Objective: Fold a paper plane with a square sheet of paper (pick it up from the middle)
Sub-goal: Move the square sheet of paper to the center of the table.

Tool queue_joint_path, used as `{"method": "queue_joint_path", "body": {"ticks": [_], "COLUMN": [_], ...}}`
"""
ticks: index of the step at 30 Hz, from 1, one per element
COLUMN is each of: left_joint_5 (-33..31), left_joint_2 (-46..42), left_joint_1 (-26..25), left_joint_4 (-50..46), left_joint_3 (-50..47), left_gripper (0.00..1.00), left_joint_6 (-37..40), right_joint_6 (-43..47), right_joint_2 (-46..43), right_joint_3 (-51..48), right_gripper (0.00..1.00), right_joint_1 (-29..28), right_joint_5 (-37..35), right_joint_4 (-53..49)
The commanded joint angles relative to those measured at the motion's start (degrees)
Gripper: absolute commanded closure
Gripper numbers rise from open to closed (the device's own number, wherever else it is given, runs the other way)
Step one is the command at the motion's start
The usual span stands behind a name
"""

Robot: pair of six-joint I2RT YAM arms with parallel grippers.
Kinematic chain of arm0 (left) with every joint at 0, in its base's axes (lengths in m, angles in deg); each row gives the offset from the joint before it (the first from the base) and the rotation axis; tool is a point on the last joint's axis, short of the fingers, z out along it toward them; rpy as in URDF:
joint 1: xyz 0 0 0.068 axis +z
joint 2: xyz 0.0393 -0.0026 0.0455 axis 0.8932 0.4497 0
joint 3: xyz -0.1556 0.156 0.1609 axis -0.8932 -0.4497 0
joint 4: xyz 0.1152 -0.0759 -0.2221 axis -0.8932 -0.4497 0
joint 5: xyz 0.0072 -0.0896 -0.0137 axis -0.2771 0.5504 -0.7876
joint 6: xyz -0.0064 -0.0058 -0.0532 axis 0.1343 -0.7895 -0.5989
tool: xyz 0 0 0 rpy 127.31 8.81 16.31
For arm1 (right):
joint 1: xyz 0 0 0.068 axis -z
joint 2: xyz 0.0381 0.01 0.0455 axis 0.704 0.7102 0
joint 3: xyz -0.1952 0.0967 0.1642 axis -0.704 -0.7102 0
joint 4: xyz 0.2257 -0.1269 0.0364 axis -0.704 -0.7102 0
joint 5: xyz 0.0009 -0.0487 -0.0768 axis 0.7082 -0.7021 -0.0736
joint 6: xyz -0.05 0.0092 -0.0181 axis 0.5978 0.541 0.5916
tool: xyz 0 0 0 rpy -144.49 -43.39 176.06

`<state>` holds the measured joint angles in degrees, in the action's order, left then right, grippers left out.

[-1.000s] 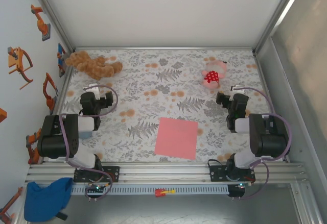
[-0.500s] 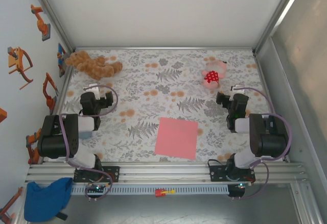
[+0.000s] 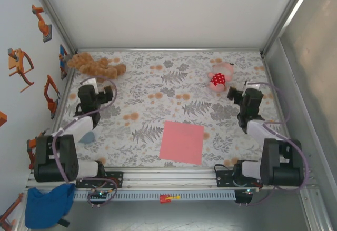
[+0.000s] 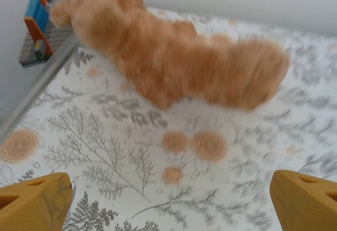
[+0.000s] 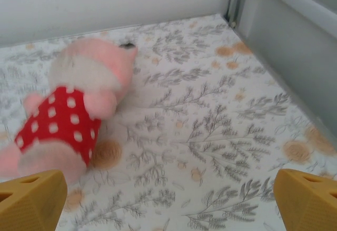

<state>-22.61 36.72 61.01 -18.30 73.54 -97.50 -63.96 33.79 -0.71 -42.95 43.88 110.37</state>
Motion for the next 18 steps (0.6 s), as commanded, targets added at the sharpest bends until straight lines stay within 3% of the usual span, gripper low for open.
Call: {"method": "queue_joint_path", "body": {"ticks": [1, 6, 10, 14, 18], "left_joint_5": [-0.5, 12.3, 17.3, 18.1, 18.7], "left_joint_2": [-5.4, -9.9, -14.4, -17.9, -18.8], "left_joint_1": [-0.8, -1.4, -1.6, -1.6, -1.8], "left_joint_4": [-22.0, -33.4, -34.1, -33.7, -34.3], "left_joint_3": [8.2, 13.9, 12.5, 10.0, 9.0], "left_gripper": [0.04, 0.04, 0.04, 0.04, 0.01], "left_joint_6": [-9.7, -16.5, -20.5, -19.4, -17.9], "right_joint_6": [-10.2, -17.6, -23.7, -28.3, -32.3], "right_joint_2": [-1.2, 1.5, -0.4, -2.4, -3.7], "right_joint_3": [13.0, 23.2, 23.9, 21.3, 17.4], "right_gripper": [0.01, 0.01, 0.12, 0.32, 0.40], "right_joint_1": [0.3, -0.8, -3.2, -8.3, -17.6], "right_joint_5": [-2.8, 6.4, 16.4, 18.2, 15.5], "right_joint_4": [-30.0, -49.1, -54.5, -57.2, -57.0]}}
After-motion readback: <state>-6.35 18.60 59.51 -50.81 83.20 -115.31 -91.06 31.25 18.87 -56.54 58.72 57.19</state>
